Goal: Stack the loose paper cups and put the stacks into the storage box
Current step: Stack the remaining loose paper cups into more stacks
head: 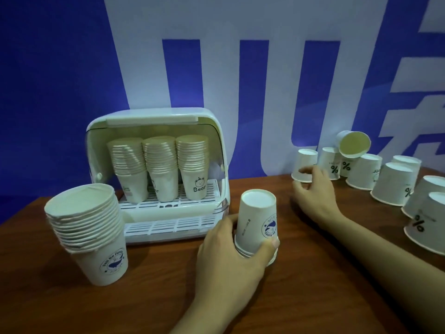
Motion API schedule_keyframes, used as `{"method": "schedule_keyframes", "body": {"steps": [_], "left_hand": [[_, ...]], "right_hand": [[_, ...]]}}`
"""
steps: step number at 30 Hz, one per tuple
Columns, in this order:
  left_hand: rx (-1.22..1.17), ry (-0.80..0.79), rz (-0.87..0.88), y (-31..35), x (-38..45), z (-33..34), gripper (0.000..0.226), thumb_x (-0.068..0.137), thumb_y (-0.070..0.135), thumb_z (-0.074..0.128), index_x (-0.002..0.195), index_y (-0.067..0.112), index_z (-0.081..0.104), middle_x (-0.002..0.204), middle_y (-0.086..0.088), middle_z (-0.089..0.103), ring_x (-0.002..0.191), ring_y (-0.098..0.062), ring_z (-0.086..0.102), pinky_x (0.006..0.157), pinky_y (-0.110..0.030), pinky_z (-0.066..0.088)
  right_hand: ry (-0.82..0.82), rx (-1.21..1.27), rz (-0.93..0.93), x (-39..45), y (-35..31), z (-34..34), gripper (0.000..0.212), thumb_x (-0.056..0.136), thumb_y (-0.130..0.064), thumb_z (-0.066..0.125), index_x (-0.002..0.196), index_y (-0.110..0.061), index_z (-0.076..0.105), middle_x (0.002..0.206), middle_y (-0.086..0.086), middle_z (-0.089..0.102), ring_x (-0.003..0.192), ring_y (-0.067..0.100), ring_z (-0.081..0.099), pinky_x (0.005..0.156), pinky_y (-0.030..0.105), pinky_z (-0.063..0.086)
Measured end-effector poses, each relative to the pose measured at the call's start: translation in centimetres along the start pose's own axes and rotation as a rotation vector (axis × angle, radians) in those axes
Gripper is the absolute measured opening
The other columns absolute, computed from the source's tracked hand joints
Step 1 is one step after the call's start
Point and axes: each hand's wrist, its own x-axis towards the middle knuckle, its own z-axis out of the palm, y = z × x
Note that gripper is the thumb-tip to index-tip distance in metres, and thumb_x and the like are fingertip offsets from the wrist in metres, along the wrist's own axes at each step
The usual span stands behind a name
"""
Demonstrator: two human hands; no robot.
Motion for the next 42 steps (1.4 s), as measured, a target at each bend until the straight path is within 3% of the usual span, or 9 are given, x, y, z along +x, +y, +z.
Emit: {"method": "schedule_keyframes", "body": {"steps": [4,8,12,18,23,27,32,39,42], "left_hand": [[-0.031,0.005,-0.012,-0.1,0.1,0.1,0.062,0.059,0.077,0.075,0.112,0.046,0.066,0.109,0.030,0.073,0.106,0.001,0.069,0.095,-0.036,0.058],[-0.051,0.003,-0.023,-0.1,0.1,0.0,0.061,0.057,0.076,0.076,0.111,0.051,0.065,0.109,0.032,0.072,0.106,0.001,0.069,0.096,-0.034,0.057],[-0.039,0.003,-0.015,-0.2,0.3,0.1,0.061,0.057,0.076,0.075,0.111,0.051,0.065,0.107,0.033,0.072,0.105,0.003,0.068,0.098,-0.035,0.056],[-0.043,-0.001,-0.009,-0.1,0.1,-0.1,0.062,0.056,0.077,0.076,0.113,0.052,0.066,0.108,0.032,0.073,0.106,0.000,0.069,0.097,-0.035,0.056],[-0.015,0.004,-0.019,0.2,0.0,-0.1,0.062,0.056,0.078,0.076,0.112,0.055,0.065,0.109,0.035,0.071,0.106,0.004,0.068,0.096,-0.033,0.057],[-0.003,-0.012,-0.012,0.5,0.0,-0.3,0.062,0.058,0.080,0.075,0.113,0.053,0.066,0.108,0.036,0.071,0.105,0.004,0.068,0.095,-0.034,0.058],[0.017,-0.001,-0.003,0.9,0.1,-0.4,0.065,0.060,0.080,0.074,0.115,0.047,0.066,0.104,0.028,0.074,0.099,0.002,0.070,0.090,-0.038,0.060],[0.027,-0.029,-0.012,1.0,0.0,-0.7,0.068,0.057,0.074,0.074,0.118,0.045,0.064,0.106,0.024,0.074,0.102,-0.001,0.069,0.088,-0.040,0.060],[0.102,-0.037,-0.004,1.0,-0.1,-0.7,0.085,0.051,0.078,0.071,0.128,0.045,0.054,0.119,0.023,0.067,0.114,-0.007,0.064,0.096,-0.040,0.055]], "right_hand": [[-0.062,-0.255,0.013,2.4,-0.1,1.0,0.089,0.082,-0.018,0.066,0.155,-0.031,0.017,0.167,-0.005,0.003,0.128,0.036,0.053,0.096,0.048,0.047],[-0.015,-0.367,0.105,4.7,0.9,2.2,0.104,0.087,-0.036,0.070,0.159,-0.028,-0.005,0.166,-0.001,0.008,0.128,0.039,0.053,0.095,0.050,0.047],[0.045,-0.342,0.074,5.7,1.4,2.9,0.085,0.086,-0.040,0.075,0.150,-0.031,0.019,0.148,0.014,0.029,0.122,0.043,0.053,0.093,0.055,0.049],[0.217,-0.252,-0.166,5.9,1.5,3.4,0.031,0.086,-0.027,0.073,0.100,-0.015,0.049,0.130,0.013,0.051,0.106,0.040,0.057,0.084,0.044,0.047],[0.245,0.048,-0.224,4.5,-1.5,2.4,0.034,0.081,-0.038,0.076,0.097,-0.020,0.052,0.095,-0.001,0.062,0.087,0.026,0.060,0.074,0.040,0.050],[0.106,0.431,-0.270,2.8,-7.8,-2.3,0.037,0.081,-0.051,0.073,0.099,-0.023,0.056,0.085,-0.005,0.069,0.082,0.026,0.066,0.074,0.046,0.057],[-0.204,0.438,-0.549,-2.5,-11.7,-7.9,0.032,0.080,-0.047,0.074,0.095,-0.022,0.059,0.088,0.005,0.069,0.083,0.032,0.068,0.072,0.058,0.056],[-0.528,0.024,-0.643,-5.7,-11.9,-7.5,0.038,0.076,-0.044,0.080,0.102,-0.027,0.059,0.091,-0.013,0.067,0.082,0.010,0.063,0.065,0.021,0.047],[-0.604,-0.072,-0.636,-6.0,-11.9,-7.1,0.037,0.076,-0.037,0.085,0.097,-0.023,0.058,0.086,-0.008,0.069,0.079,0.011,0.062,0.063,0.020,0.047]]}}
